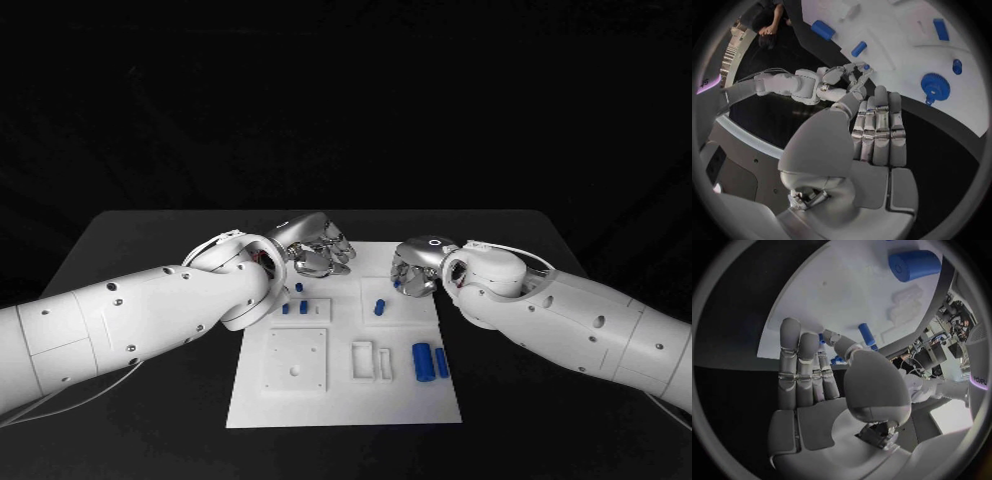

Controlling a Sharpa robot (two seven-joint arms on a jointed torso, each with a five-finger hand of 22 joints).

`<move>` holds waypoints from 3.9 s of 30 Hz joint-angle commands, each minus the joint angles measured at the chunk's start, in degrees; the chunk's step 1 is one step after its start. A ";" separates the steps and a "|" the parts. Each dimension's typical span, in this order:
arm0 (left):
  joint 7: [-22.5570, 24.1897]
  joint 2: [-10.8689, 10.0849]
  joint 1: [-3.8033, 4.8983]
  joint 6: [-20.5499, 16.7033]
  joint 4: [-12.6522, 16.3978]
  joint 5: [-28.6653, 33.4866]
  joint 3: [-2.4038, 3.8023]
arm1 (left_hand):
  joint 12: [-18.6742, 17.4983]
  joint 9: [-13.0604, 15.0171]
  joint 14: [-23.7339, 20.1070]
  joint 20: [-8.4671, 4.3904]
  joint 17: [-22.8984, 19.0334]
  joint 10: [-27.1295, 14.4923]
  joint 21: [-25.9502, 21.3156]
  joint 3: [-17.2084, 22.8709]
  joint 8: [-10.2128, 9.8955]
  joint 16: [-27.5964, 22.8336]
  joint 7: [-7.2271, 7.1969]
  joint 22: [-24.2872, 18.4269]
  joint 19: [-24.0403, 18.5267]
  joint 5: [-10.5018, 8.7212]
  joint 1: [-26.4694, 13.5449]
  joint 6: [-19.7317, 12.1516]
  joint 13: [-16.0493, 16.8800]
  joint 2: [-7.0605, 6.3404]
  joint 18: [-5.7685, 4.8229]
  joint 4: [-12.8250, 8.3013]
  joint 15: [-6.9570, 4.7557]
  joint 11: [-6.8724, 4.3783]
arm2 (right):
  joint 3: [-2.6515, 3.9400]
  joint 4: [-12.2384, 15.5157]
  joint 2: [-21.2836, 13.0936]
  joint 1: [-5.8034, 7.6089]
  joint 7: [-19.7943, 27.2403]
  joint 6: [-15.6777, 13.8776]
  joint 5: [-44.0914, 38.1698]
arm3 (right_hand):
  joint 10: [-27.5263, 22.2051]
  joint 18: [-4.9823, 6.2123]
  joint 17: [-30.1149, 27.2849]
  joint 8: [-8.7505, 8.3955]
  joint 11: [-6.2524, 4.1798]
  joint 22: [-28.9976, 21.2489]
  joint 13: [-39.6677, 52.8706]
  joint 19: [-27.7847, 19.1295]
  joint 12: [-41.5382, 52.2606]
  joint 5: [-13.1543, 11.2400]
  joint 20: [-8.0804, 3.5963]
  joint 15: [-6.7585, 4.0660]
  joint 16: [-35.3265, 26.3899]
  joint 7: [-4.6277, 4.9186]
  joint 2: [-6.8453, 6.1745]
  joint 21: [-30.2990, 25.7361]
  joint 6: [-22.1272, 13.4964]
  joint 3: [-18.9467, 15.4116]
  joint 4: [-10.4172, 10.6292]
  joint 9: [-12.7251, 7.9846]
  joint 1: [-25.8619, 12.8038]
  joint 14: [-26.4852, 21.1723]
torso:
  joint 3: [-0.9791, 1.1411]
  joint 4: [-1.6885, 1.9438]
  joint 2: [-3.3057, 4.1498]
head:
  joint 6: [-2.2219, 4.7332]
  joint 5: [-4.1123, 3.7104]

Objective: Assemble the parts on the task board

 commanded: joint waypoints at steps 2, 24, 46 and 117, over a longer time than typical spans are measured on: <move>0.07 0.09 0.07 -0.30 0.08 0.59 0.07 | -0.05 0.05 0.22 0.07 0.07 -0.31 -0.09 -0.02 -0.01 -0.27 0.20 -0.11 -0.32 0.11 -0.57 -0.22 0.00 -0.06 -0.56 -0.40 0.21 0.39 | -0.23 -0.11 0.19 -0.25 -0.08 0.96 -1.06 | 1.01 0.13 -0.04 -0.14 -0.20 0.73 0.03 -0.29 -0.31 -0.49 -0.40 -0.31 0.41 -0.10 0.69 0.09 1.12 0.09 0.32 0.08 0.00 -0.20 | -0.02 0.00 -0.01 | -0.10 0.08; 0.02 0.05 0.08 0.06 -0.81 1.59 0.07 | -0.05 0.05 0.27 0.11 0.23 -0.49 -0.06 -0.03 -0.01 -0.50 0.25 -0.32 -0.35 0.08 -0.55 -0.39 0.00 -0.15 -0.55 -0.44 0.24 0.46 | -0.84 -0.10 0.69 -0.49 -1.97 -2.21 -1.94 | 5.94 -0.58 0.05 -0.10 -1.62 8.07 0.16 -0.92 -0.30 -2.68 -1.51 -1.39 0.62 -1.03 1.73 2.74 5.59 4.21 -1.09 0.32 1.42 -0.24 | -0.07 0.03 -0.01 | -0.35 0.42; 0.49 -0.78 0.14 -0.33 -3.21 6.04 0.10 | -0.04 0.05 0.32 0.11 0.33 -0.51 -0.05 0.00 -0.01 -0.61 0.28 -0.41 -0.32 0.11 -0.55 -0.49 0.00 -0.08 -0.54 -0.42 0.24 0.46 | -0.44 2.45 -0.58 -0.74 -1.04 -8.13 1.93 | 7.20 -0.95 -0.18 -0.08 -2.02 18.35 0.18 0.01 -0.25 -5.20 -2.11 -1.97 1.03 -1.34 0.94 3.60 6.68 6.62 -0.65 0.35 1.28 -0.26 | -0.09 -0.01 -0.03 | -0.45 1.34; 1.07 2.07 0.50 -0.60 -7.81 6.55 0.11 | -0.04 0.06 0.35 0.15 0.68 -0.56 -0.02 0.11 -0.01 -1.40 0.35 1.02 -0.66 0.31 -0.18 -0.53 0.00 0.23 -0.49 -0.99 0.27 0.52 | -7.22 13.42 7.93 -4.03 -1.94 -9.29 -6.76 | 7.17 -0.83 -0.65 -0.10 -1.99 22.85 0.17 1.75 -0.27 -4.32 -2.16 -2.05 1.03 -1.36 1.37 -1.49 6.73 6.29 -1.73 0.36 1.01 -0.23 | -0.02 0.00 0.02 | -1.77 13.91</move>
